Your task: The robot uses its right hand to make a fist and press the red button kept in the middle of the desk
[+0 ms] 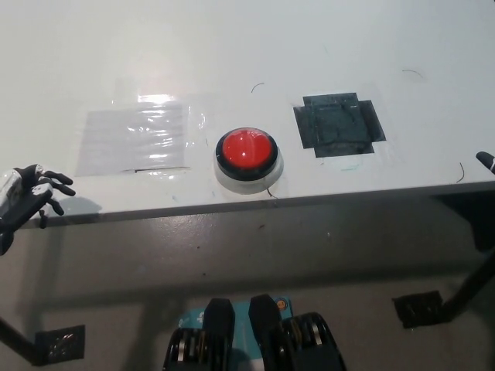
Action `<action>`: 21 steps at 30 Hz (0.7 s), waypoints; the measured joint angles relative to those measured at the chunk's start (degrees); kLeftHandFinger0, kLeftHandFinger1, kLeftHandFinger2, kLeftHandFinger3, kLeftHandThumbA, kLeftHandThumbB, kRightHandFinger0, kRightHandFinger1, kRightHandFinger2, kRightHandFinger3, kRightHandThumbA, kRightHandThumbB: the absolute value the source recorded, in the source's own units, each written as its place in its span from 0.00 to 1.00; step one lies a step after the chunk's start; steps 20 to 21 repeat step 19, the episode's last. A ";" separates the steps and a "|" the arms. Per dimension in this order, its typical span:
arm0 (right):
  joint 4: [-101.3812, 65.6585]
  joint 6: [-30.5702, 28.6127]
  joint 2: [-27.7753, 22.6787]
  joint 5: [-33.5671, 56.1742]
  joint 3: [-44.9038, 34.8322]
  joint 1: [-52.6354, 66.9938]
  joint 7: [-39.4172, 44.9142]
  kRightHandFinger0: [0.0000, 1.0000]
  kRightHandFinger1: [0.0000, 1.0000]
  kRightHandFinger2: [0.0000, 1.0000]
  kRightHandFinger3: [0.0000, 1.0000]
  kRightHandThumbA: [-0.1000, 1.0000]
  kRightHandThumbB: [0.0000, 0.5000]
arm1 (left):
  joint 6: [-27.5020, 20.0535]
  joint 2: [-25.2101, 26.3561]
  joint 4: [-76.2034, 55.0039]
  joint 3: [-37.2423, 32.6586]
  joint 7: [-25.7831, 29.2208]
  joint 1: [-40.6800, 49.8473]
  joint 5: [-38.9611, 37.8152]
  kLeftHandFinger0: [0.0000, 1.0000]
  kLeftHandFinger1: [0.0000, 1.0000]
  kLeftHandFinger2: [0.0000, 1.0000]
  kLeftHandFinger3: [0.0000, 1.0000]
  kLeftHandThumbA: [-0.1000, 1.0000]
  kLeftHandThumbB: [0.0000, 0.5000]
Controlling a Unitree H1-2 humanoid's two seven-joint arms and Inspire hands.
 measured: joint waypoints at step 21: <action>0.04 0.02 -0.73 0.04 0.02 0.00 0.03 0.12 0.19 0.15 0.28 1.00 0.37 | 0.22 -0.74 -0.91 0.02 0.01 0.06 -0.05 0.18 0.32 0.45 0.59 0.55 0.00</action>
